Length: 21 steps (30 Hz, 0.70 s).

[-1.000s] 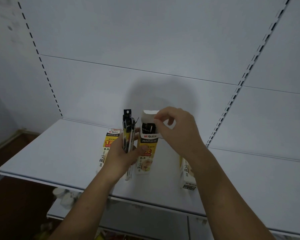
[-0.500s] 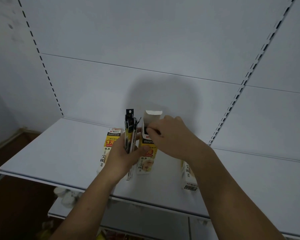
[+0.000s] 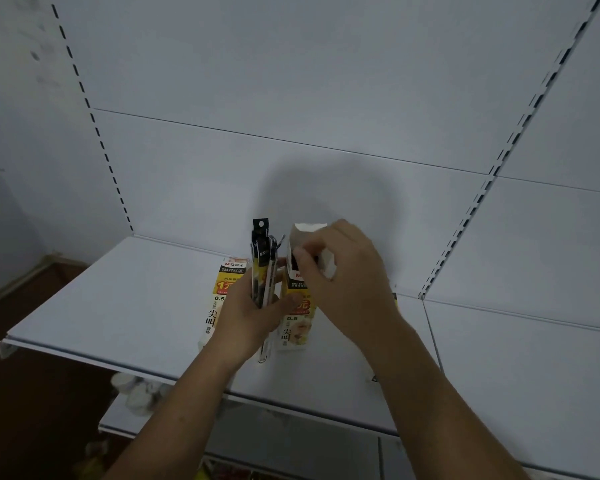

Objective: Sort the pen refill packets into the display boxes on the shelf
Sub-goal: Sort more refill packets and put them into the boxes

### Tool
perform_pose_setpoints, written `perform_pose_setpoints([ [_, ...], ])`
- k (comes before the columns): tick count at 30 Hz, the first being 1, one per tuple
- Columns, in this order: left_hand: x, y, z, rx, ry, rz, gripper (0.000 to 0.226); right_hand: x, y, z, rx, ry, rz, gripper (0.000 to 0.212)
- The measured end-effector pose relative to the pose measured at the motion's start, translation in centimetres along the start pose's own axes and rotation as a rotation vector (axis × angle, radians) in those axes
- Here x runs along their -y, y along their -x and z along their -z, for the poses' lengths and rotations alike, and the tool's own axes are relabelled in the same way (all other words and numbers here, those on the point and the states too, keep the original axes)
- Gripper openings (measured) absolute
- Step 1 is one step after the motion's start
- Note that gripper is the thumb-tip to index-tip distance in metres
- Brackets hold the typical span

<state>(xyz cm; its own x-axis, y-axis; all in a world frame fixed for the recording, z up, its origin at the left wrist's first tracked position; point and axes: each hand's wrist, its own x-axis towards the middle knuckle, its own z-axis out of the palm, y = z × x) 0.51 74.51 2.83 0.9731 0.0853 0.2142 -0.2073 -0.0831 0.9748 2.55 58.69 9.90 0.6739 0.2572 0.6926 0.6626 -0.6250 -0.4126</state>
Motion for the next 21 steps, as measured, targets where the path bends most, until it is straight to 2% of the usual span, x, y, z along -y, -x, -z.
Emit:
perform_pose_setpoints([
  [2,0.1,0.0,-0.3,-0.006,-0.066,-0.005,0.016,1.1,0.9,-0.4,0.106,-0.014,-0.085,0.014],
  [4,0.0,0.0,-0.6,-0.02,-0.106,0.011,0.025,1.9,1.4,-1.0,0.262,0.065,-0.189,0.02],
  [6,0.2,-0.1,-0.8,-0.05,-0.104,0.022,0.034,2.2,1.5,-1.6,0.323,0.126,-0.24,0.027],
  [16,0.8,-0.3,-1.1,-0.093,-0.191,0.033,0.035,2.6,0.4,-2.3,0.353,0.265,-0.257,0.029],
  [21,-0.1,-0.1,-1.1,-0.049,-0.234,-0.029,0.026,2.6,0.9,-2.5,0.235,0.083,-0.302,0.017],
])
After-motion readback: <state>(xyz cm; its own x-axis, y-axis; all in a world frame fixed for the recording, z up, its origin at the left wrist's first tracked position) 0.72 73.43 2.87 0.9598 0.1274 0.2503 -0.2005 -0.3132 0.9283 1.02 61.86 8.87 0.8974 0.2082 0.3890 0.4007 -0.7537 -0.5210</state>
